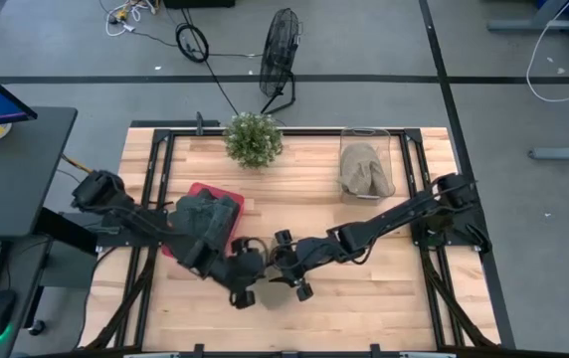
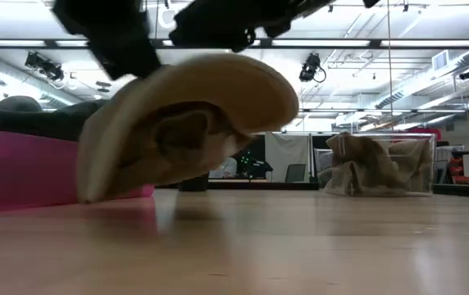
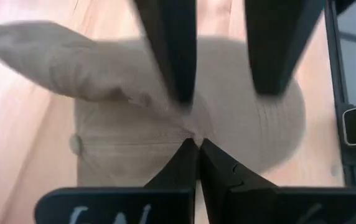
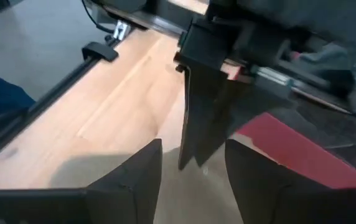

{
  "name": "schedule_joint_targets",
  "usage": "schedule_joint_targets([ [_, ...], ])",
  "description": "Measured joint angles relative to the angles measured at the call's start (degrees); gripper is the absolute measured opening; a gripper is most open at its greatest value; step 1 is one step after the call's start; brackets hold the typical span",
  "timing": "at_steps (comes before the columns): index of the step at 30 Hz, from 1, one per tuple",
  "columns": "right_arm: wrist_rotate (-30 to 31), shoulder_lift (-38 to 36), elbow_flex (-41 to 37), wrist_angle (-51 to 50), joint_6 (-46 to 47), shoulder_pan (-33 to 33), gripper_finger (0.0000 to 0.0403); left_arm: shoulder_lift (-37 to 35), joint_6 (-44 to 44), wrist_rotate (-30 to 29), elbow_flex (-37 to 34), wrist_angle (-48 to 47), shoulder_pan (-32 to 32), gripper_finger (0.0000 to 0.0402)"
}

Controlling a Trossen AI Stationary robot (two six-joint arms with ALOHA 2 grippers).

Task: Pick & Place hat
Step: Put the brown cap into the transparent bin

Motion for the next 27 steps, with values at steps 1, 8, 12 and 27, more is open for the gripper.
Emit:
schedule_joint_targets([
  [1, 0.02, 0.4, 0.0, 0.49, -0.25, -0.17, 0.0181, 0.0, 2.4, 0.9, 0.0, 0.69, 0.96, 0.0009],
  [8, -0.52, 1.43, 0.05, -4.61, 4.97, -2.95, 0.0181, 0.0, 16.84, 2.87, -0.09, 4.11, 3.86, 0.0009],
  [12, -0.17, 1.4, 0.13, -10.51, 9.08, -3.84, 0.0181, 0.04, 18.55, 0.83, -0.09, 3.06, 3.74, 0.0009],
  [27, 0.85, 1.43, -0.02, -15.05, 15.22, -5.57, 0.0014, 0.03, 17.35, -3.79, -0.07, 2.49, 4.77, 0.006],
])
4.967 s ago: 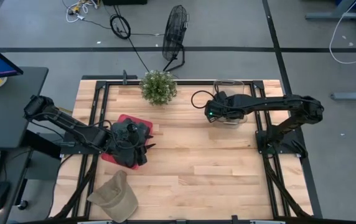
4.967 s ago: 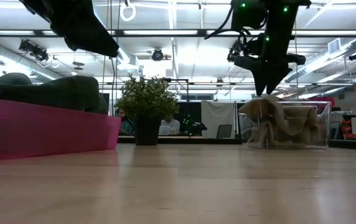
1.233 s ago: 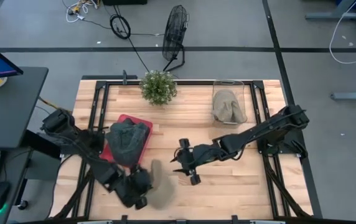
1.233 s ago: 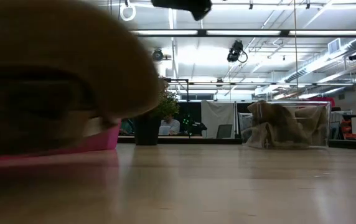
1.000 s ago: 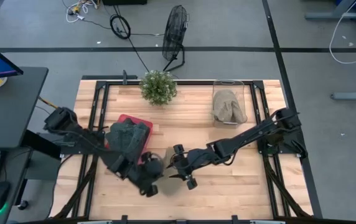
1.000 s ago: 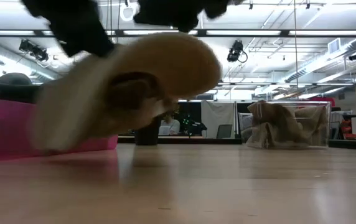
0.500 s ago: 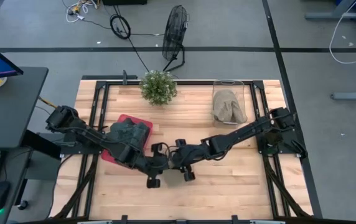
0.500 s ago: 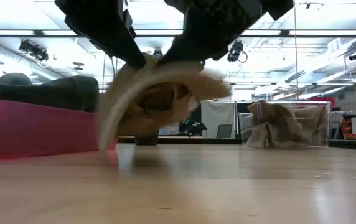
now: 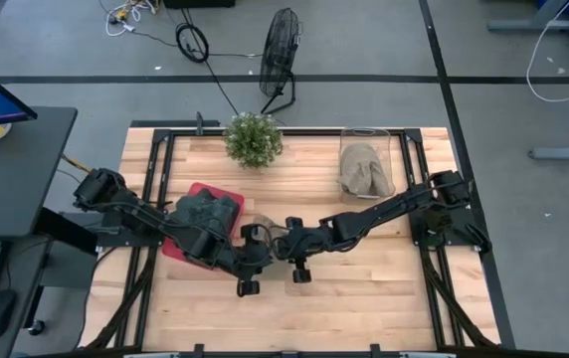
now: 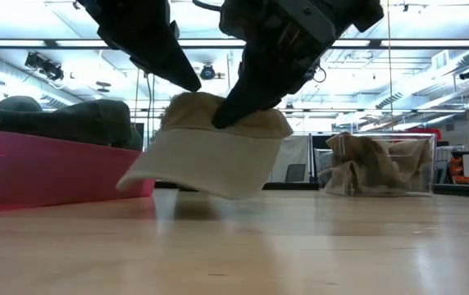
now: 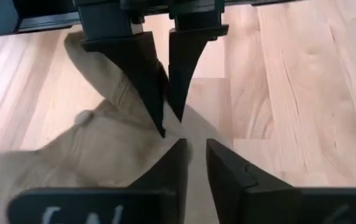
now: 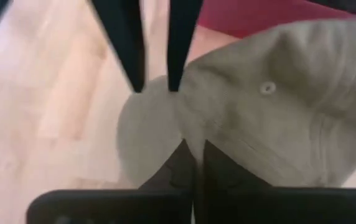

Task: Pick & Place hat
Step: Put the brown cap into the transparent bin

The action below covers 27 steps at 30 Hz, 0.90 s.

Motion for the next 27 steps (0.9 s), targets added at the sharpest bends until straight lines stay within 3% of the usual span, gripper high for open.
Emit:
schedule_joint_targets([
  [4, 4.95, -2.67, 0.0, -5.11, 0.72, 0.04, 0.0008, -0.52, 1.68, -4.78, 0.04, -0.31, -0.04, 0.0093],
  [7, 11.97, -7.72, 0.83, -13.57, 0.75, 0.02, 0.0006, -2.29, 2.15, -10.33, 0.09, -0.46, -0.39, 0.0114],
  [12, 31.68, -18.67, 5.85, -33.2, 2.52, -0.3, 0.0005, -3.55, 1.52, -13.92, 0.12, -0.29, 0.08, 0.0125],
  [15, 42.38, -24.82, 5.96, -41.11, 10.49, -2.41, 0.0004, -3.5, 1.24, -13.94, 0.11, -0.74, 0.41, 0.0126],
  [19, 44.07, -32.27, 3.0, -50.78, 25.92, -7.8, 0.0004, -3.5, -1.14, -13.96, 0.11, -0.72, 0.94, 0.0126],
  [23, 42.6, -36.72, -2.81, -54.57, 27.09, -13.83, 0.0004, -3.5, -1.08, -13.96, 0.11, -0.7, 0.94, 0.0126],
  [27, 39.66, -38.17, -9.63, -52.0, 29.16, -19.72, 0.0004, -3.5, -1.74, -13.95, 0.09, -0.68, 0.92, 0.0126],
])
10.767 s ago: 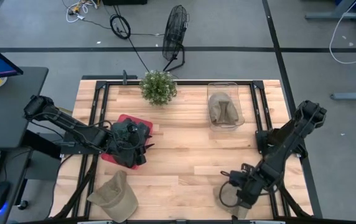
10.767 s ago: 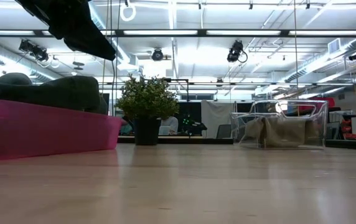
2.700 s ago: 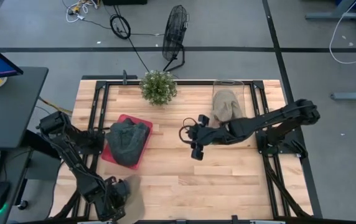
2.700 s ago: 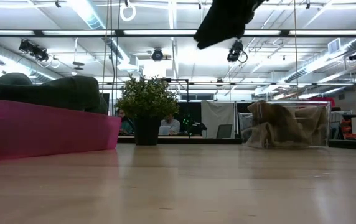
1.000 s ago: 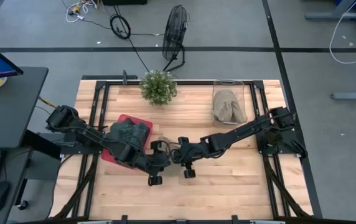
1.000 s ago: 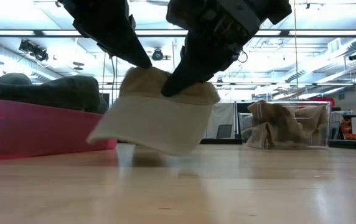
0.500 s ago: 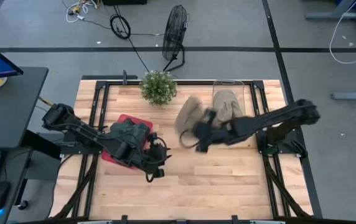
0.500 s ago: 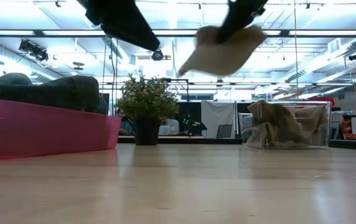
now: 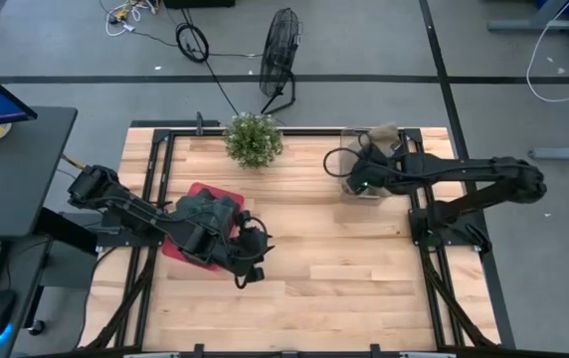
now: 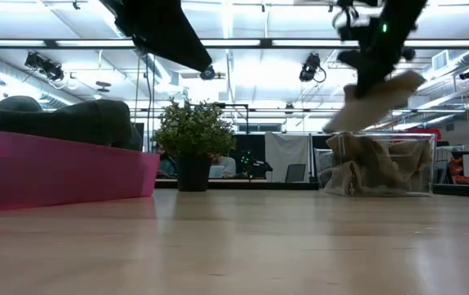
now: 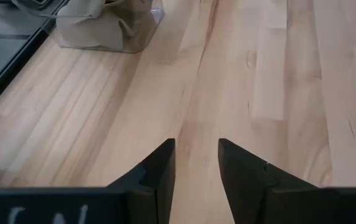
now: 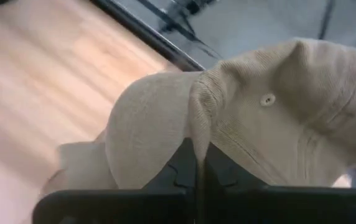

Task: Pick & Place hat
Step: Put the brown cap into the transparent bin

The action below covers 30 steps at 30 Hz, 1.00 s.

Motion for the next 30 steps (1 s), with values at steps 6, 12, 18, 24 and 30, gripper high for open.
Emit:
schedule_joint_targets([
  [6, 0.54, 0.26, -9.34, 11.71, 17.44, -7.71, 0.0005, 0.05, 0.2, -0.01, 0.0, 0.0, 0.45, 0.0126],
  [12, -4.64, 0.32, -17.53, 23.4, 25.86, -11.71, 0.0007, 0.07, 0.24, -0.01, -0.02, -0.02, 1.03, 0.0126],
  [18, -5.82, 0.33, -23.83, 33.08, 24.58, -13.23, 0.001, 0.07, 0.28, -0.01, -0.02, 0.0, 1.62, 0.0126],
  [24, -7.63, 0.12, -24.3, 31.66, 17.96, -13.63, 0.0048, 0.09, 0.24, 0.01, -0.02, -0.02, 1.95, 0.0126],
  [30, -9.08, -1.0, -17.91, 24.42, 12.05, -13.01, 0.0104, 0.08, 0.64, 0.08, -0.04, 0.0, 1.95, 0.0126],
])
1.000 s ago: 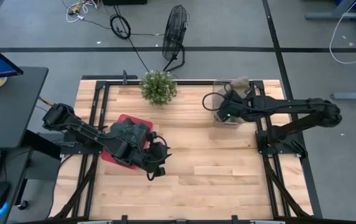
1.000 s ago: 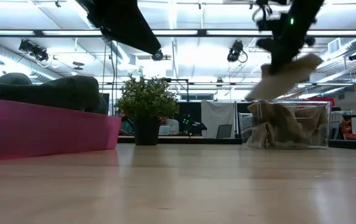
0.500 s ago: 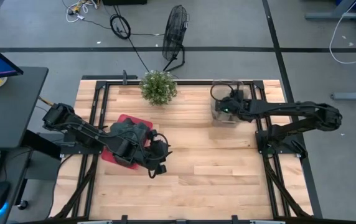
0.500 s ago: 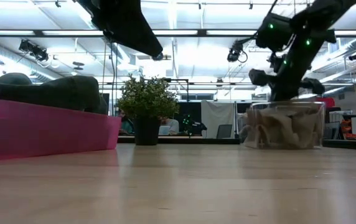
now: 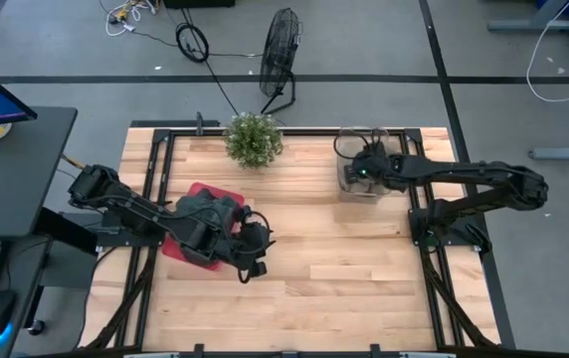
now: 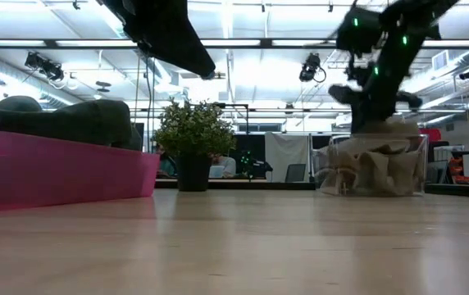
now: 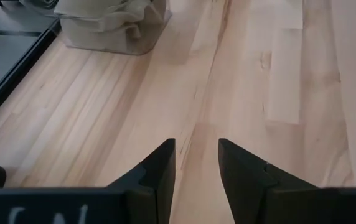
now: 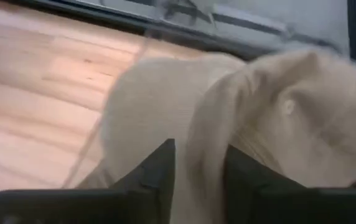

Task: Pick & Place hat
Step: Put the brown cap into the transparent bin, then return to Home Position

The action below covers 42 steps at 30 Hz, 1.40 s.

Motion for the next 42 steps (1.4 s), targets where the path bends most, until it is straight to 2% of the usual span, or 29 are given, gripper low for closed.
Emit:
schedule_joint_targets([
  [5, -2.34, -1.68, 10.34, -11.94, -3.96, 2.93, 0.0135, -3.01, -1.05, -0.22, -0.09, -1.44, -0.3, 0.0126],
  [8, -2.4, -2.76, 15.06, -15.3, -6.04, 6.2, 0.0144, -5.92, -1.75, -1.91, -0.09, -2.18, -0.89, 0.0126],
  [15, -1.64, -5.99, 17.27, -11.6, -10.89, 16.79, 0.0146, -16.87, -3.91, -7.26, -0.04, -9.14, -2.61, 0.0126],
  [19, 3.83, -7.52, 17.3, -9.57, -12.57, 23.66, 0.0146, -23.56, -7.65, -11.2, -0.04, -16.5, -3.97, 0.0126],
  [22, 4.85, -9.0, 17.24, -8.0, -16.28, 28.25, 0.0146, -27.29, -10.84, -12.79, -0.04, -21.95, -5.32, 0.0126],
  [26, 4.34, -11.85, 14.77, -2.84, -22.92, 33.63, 0.0143, -29.49, -13.42, -13.59, -0.04, -26.58, -7.53, 0.0126],
  [30, 3.93, -16.23, 9.44, 3.48, -24.52, 37.59, 0.0134, -29.75, -16.53, -19.75, -0.05, -31.62, -10.44, 0.0126],
  [35, 0.55, -24.07, 0.38, 10.6, -25.96, 41.19, 0.012, -31.7, -28.82, -24.31, -0.27, -43.99, -13.99, 0.0126],
  [38, -0.52, -29.07, -5.02, 14.93, -25.96, 42.75, 0.0112, -34.0, -34.73, -24.96, -4.38, -45.56, -16.3, 0.0126],
  [42, -1.16, -34.42, -10.44, 19.59, -28.96, 44.55, 0.0103, -37.45, -38.14, -24.7, -12.95, -42.06, -19.66, 0.0126],
])
